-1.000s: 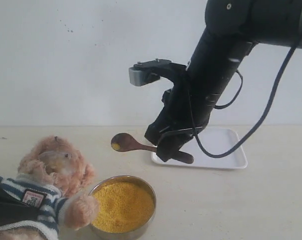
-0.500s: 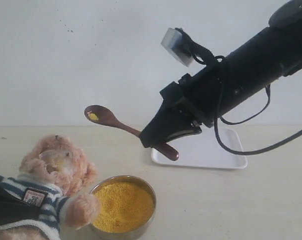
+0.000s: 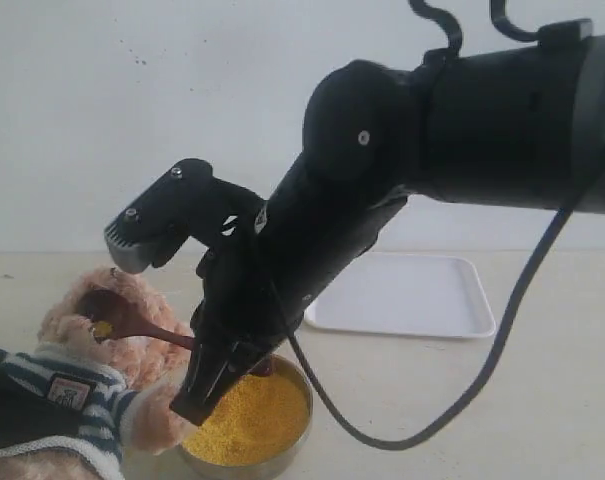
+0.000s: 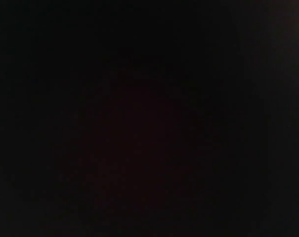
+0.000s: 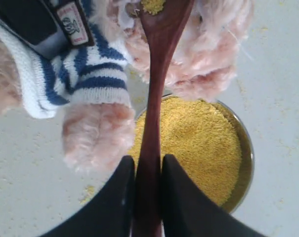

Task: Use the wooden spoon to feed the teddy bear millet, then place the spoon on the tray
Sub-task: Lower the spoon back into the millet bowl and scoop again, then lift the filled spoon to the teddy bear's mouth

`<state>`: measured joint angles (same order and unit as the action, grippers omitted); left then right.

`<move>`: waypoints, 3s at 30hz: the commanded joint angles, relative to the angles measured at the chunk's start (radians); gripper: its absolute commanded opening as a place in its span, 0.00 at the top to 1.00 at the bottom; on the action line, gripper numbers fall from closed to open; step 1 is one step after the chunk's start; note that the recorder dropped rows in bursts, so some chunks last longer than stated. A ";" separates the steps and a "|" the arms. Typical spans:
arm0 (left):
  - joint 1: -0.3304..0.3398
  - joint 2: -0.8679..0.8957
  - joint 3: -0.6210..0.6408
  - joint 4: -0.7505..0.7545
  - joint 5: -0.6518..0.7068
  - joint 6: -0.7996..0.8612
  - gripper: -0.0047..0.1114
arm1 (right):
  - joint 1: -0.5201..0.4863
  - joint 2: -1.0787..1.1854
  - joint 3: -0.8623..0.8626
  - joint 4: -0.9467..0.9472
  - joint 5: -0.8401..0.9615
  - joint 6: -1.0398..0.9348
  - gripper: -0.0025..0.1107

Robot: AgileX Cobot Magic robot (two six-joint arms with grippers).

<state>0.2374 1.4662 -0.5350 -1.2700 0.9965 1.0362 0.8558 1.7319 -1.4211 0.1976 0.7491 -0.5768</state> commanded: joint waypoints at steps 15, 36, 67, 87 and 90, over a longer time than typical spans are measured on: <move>-0.003 -0.010 0.002 -0.035 0.002 0.011 0.93 | 0.180 -0.099 0.028 -0.766 0.082 0.501 0.98; -0.003 -0.010 0.002 -0.439 -0.204 0.304 0.93 | -0.044 0.265 -0.284 -0.267 0.472 0.384 0.98; -0.003 -0.010 0.002 -0.392 -0.200 0.304 0.93 | -0.277 0.241 -0.195 0.093 0.472 0.110 0.98; -0.003 -0.023 0.009 -0.097 -0.133 0.091 0.93 | -0.359 0.198 -0.195 0.318 0.472 -0.031 0.98; -0.003 -0.023 0.043 -0.110 -0.142 0.091 0.93 | -0.359 0.193 -0.195 0.318 0.472 -0.031 0.98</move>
<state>0.2374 1.4537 -0.5011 -1.3624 0.8424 1.1343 0.5008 1.9435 -1.6166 0.5109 1.2191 -0.6010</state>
